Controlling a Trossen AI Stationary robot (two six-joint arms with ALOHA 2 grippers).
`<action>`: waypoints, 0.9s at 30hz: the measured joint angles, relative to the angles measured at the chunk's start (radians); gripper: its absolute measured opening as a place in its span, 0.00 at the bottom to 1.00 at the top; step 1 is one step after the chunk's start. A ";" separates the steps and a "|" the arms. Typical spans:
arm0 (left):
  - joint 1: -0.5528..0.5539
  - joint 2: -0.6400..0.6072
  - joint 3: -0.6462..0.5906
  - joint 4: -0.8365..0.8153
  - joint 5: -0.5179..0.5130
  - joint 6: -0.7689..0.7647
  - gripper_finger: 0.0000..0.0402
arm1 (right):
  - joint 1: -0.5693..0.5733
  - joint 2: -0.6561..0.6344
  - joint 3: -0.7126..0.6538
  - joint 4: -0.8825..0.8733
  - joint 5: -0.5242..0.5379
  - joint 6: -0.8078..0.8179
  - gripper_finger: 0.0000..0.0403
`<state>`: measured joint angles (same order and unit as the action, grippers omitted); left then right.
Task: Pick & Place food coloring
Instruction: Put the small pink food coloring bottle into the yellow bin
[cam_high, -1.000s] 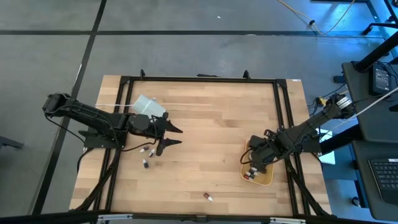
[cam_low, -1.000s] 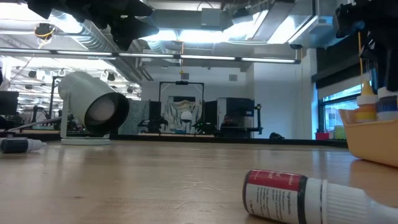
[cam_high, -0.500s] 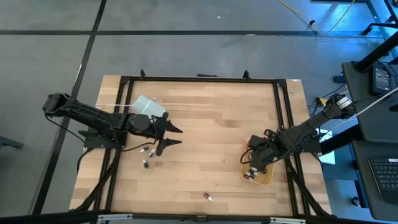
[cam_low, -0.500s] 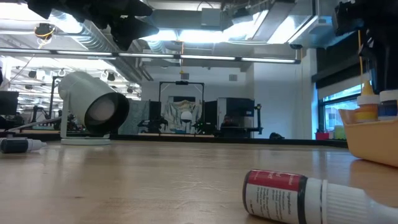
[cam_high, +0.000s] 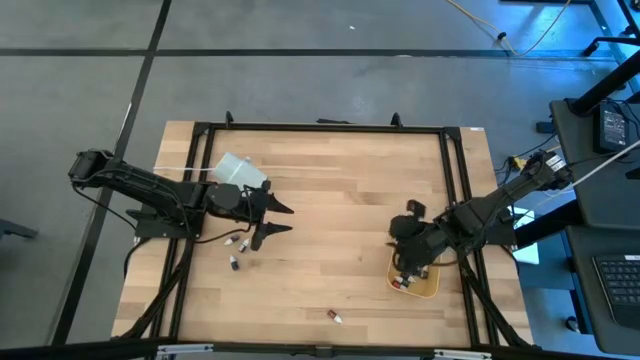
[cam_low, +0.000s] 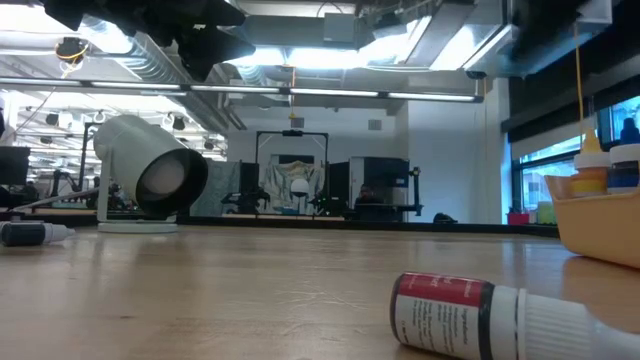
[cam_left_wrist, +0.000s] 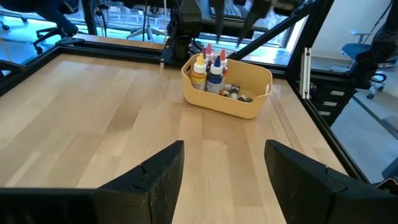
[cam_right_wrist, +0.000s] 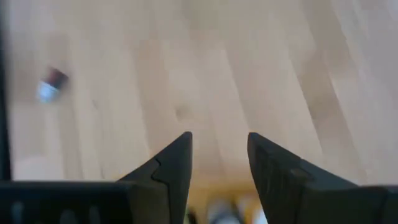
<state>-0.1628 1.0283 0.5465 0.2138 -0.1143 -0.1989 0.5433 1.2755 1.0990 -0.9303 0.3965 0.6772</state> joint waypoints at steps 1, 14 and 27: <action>0.000 0.000 0.000 0.000 0.000 0.000 0.55 | -0.004 0.000 0.000 0.057 0.004 -0.060 0.39; 0.000 0.000 0.000 -0.001 0.038 0.016 0.55 | -0.160 0.047 -0.009 0.544 -0.188 -0.611 0.39; -0.017 -0.001 0.044 -0.409 0.079 -0.292 0.54 | -0.265 0.283 -0.010 0.650 -0.189 -0.761 0.39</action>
<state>-0.1796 1.0275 0.5901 -0.1952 -0.0352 -0.4908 0.2778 1.5580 1.0893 -0.2801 0.2077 -0.0837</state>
